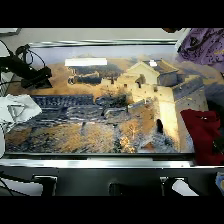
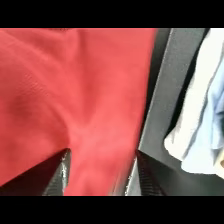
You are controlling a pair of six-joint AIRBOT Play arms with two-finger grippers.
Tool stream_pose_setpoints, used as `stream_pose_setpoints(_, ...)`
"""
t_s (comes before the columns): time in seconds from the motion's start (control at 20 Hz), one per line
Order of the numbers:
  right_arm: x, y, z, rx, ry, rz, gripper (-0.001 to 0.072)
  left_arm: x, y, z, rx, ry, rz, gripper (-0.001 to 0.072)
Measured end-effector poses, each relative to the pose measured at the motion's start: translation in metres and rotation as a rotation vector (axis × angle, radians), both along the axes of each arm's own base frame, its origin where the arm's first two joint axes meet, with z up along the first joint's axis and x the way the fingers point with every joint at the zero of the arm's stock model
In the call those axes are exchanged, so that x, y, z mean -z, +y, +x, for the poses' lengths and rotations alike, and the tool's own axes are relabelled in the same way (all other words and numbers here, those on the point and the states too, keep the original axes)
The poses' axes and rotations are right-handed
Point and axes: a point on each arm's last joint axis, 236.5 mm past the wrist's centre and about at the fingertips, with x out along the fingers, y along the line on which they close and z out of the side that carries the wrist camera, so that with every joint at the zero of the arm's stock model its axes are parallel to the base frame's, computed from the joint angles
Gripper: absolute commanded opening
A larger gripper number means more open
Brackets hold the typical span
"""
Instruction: Fold the clothes and pants, and hang the long-sleeved shirts on hangers.
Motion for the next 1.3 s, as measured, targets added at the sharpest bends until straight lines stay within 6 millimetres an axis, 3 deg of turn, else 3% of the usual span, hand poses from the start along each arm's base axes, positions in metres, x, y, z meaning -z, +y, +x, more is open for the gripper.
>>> stream_pose_setpoints(0.05, -0.003, -0.002, 0.002, -0.02, -0.007, -0.004, 0.044, 0.0, 0.0, 0.0, 0.0, 0.0, 0.0, 0.0018)
stream_pose_setpoints(0.1, -0.01, -0.008, 0.011, -0.045, -0.043, -0.023, 0.0316, 0.0, 0.0, 0.0, 0.0, 0.0, 0.0, 0.0018)
stream_pose_setpoints(0.15, -0.02, -0.015, 0.028, -0.076, -0.108, -0.052, 0.0241, 0.0, 0.0, 0.0, 0.0, -0.001, 0.0, 0.0018)
stream_pose_setpoints(0.25, -0.053, -0.028, 0.083, -0.189, -0.316, -0.126, 0.0155, -0.004, 0.0, -0.001, 0.002, -0.009, 0.0, 0.0017)
stream_pose_setpoints(0.35, -0.095, -0.024, 0.145, -0.349, -0.505, -0.203, 0.0059, -0.014, 0.0, -0.001, 0.017, -0.044, 0.004, 0.0017)
stream_pose_setpoints(0.5, -0.148, 0.028, 0.231, -0.654, -0.694, -0.266, 0.0031, -0.042, 0.0, -0.003, 0.063, -0.14, 0.018, 0.0015)
stream_pose_setpoints(0.65, -0.167, 0.114, 0.283, -0.928, -0.785, -0.238, 0.0031, -0.072, -0.004, -0.013, 0.123, -0.238, 0.051, 0.0014)
stream_pose_setpoints(0.75, -0.164, 0.177, 0.299, -1.103, -0.794, -0.182, 0.0031, -0.08, -0.006, -0.026, 0.148, -0.275, 0.085, 0.0015)
stream_pose_setpoints(0.85, -0.156, 0.232, 0.301, -1.245, -0.782, -0.116, 0.0031, -0.081, -0.007, -0.04, 0.158, -0.299, 0.107, 0.0017)
stream_pose_setpoints(0.95, -0.15, 0.274, 0.296, -1.354, -0.767, -0.067, 0.0031, -0.077, -0.007, -0.054, 0.147, -0.311, 0.115, 0.0018)
stream_pose_setpoints(1.1, -0.146, 0.314, 0.288, -1.454, -0.759, -0.023, 0.0031, -0.077, -0.005, -0.068, 0.136, -0.326, 0.122, 0.002)
stream_pose_setpoints(1.3, -0.143, 0.333, 0.282, -1.499, -0.749, 0.003, 0.0032, -0.076, -0.005, -0.074, 0.129, -0.33, 0.124, 0.002)
